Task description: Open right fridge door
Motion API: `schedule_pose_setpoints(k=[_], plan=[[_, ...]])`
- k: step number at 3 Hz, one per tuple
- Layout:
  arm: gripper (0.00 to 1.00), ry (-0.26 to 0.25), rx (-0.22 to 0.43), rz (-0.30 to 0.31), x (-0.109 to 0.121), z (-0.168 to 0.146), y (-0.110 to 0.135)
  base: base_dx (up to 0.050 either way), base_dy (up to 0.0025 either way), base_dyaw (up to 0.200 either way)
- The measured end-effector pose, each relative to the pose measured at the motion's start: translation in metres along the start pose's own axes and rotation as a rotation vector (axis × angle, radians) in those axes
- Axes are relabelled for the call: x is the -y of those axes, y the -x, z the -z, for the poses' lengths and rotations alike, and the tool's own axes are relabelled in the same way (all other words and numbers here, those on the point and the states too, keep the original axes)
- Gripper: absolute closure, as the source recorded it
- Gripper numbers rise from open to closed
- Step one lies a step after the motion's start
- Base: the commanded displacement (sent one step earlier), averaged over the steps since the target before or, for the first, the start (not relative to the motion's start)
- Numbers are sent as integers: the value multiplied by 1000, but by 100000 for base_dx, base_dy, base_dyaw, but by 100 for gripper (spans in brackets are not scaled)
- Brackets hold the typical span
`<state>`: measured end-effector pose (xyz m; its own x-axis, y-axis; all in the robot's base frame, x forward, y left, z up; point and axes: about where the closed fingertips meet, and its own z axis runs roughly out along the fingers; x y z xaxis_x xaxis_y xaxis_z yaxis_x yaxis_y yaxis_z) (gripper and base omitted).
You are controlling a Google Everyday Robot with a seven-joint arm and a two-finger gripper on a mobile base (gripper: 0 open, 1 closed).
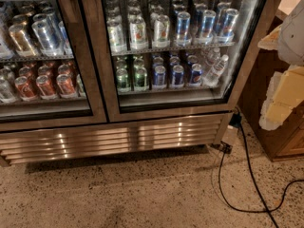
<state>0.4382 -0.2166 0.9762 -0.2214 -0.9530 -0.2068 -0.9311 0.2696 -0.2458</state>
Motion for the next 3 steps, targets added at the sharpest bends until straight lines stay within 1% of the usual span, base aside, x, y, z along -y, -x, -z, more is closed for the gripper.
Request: schedule_pose_setpoints(k=[1,3], plan=[[0,0,0,0,0,0,0,3589,248,13802],[0,0,0,0,0,0,0,4801,-1,9]])
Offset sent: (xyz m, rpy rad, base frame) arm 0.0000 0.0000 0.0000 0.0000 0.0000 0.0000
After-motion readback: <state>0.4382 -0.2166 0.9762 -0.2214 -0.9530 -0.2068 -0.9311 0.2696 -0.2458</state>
